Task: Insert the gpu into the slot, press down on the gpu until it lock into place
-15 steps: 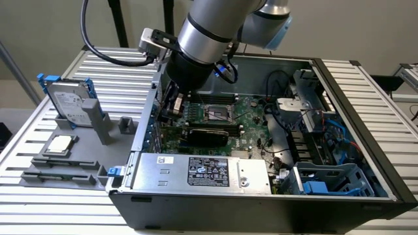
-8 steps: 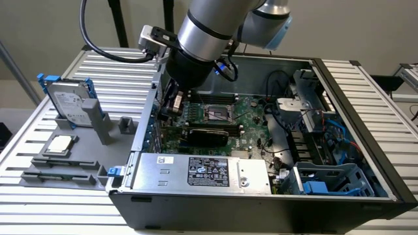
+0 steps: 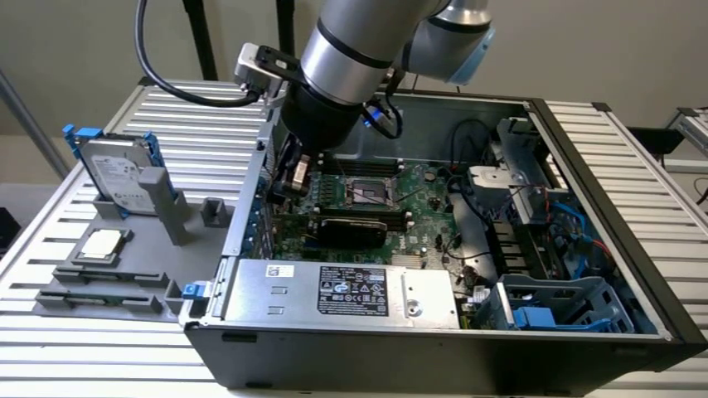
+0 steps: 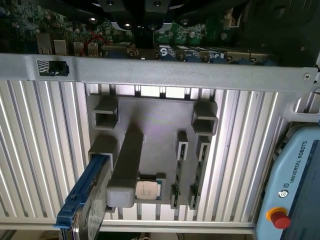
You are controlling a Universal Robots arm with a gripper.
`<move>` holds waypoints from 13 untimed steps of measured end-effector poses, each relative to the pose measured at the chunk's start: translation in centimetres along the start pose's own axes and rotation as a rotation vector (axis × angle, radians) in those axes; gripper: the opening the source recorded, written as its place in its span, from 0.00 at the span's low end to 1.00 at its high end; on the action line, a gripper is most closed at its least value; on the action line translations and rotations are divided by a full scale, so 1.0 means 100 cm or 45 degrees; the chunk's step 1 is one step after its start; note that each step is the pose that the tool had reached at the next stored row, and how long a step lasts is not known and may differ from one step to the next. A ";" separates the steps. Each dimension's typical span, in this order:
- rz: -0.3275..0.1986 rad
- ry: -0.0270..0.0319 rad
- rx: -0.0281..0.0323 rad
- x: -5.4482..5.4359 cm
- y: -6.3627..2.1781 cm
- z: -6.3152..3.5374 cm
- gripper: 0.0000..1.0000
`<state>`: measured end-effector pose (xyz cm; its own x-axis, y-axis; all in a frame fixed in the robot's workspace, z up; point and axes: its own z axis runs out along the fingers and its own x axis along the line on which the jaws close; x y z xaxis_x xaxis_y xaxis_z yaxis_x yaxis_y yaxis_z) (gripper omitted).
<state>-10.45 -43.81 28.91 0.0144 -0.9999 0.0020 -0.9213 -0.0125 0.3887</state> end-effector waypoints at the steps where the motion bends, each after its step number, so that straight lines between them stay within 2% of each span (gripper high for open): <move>1: 0.001 -0.0002 0.0000 0.000 0.0000 0.0001 0.11; 13: 0.010 -0.0042 0.0009 0.000 -0.0004 0.0024 0.11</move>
<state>-10.51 -43.79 28.67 0.0057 -1.0000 0.0021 -0.9216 -0.0044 0.3880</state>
